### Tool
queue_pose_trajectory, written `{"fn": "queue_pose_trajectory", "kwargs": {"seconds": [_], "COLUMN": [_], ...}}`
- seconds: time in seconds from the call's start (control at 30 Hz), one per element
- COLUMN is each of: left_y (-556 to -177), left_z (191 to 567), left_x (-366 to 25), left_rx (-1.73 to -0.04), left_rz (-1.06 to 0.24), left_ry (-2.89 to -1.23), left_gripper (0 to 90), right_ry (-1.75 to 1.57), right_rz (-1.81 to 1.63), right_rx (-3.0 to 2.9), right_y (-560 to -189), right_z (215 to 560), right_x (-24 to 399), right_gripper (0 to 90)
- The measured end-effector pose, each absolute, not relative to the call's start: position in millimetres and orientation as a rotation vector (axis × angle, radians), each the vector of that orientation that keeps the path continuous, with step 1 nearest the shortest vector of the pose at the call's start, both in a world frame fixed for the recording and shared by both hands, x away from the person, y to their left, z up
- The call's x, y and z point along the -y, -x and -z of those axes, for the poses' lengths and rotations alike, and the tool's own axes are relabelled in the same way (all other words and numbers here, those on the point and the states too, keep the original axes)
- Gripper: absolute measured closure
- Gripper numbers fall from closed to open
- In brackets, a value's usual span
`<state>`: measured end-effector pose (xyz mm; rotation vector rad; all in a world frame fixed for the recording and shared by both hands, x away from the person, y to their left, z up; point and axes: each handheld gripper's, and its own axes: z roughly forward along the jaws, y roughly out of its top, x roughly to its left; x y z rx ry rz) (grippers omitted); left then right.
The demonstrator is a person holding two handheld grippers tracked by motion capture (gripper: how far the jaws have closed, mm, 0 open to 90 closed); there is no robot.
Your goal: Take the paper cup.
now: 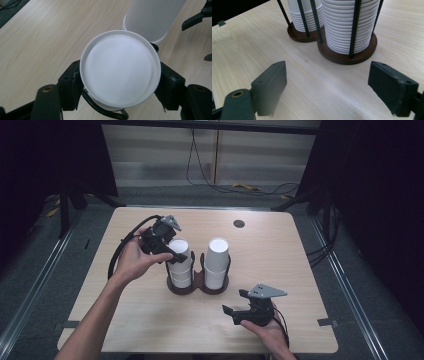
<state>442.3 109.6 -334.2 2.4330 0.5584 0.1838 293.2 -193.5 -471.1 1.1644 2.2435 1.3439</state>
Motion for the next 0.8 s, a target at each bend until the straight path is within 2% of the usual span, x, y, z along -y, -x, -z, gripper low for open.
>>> {"fn": "queue_pose_trajectory", "kwargs": {"seconds": [0.8], "left_y": [-438.3], "left_z": [320.0], "left_x": [-118.3], "left_rx": [-0.554], "left_rz": [-0.191], "left_ry": [-2.384], "left_gripper": [32.5], "right_ry": [-1.169], "right_rz": [-1.341], "right_rx": [-2.244], "right_y": [-294.2], "right_z": [471.5], "right_x": [192.5], "right_gripper": [15.6]}}
